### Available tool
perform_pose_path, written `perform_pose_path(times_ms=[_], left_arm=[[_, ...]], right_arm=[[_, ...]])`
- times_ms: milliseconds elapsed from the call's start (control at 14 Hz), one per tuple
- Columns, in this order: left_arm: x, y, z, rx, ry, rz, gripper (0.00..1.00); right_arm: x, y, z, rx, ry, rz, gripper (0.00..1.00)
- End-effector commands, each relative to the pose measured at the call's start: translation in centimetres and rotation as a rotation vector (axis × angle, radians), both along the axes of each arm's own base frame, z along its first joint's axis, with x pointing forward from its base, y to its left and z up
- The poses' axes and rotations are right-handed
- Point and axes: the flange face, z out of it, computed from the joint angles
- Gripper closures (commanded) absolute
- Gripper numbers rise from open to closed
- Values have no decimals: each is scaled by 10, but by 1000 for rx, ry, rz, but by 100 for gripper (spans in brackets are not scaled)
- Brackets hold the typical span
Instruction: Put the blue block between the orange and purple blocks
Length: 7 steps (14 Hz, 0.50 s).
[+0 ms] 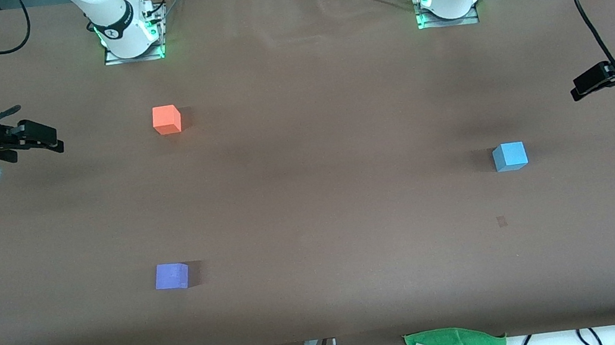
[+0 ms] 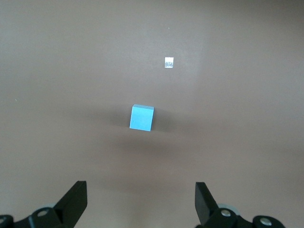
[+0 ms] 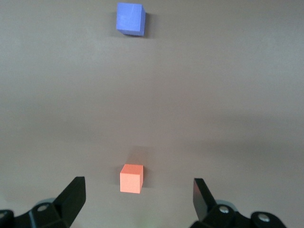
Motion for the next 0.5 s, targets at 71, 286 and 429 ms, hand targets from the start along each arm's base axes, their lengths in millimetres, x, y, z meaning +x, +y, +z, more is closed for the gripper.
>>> perform_pose_path(times_ms=[71,286,429], left_arm=[[1,3,6,-1,4,-8,0],[1,3,6,-1,4,-8,0],[1,3,6,-1,4,-8,0]], right_arm=[[-5,5,5,3,-3,24,0],[-4,5,7,4,-20,23,0],[-5,4,6,1,-28,22,0]])
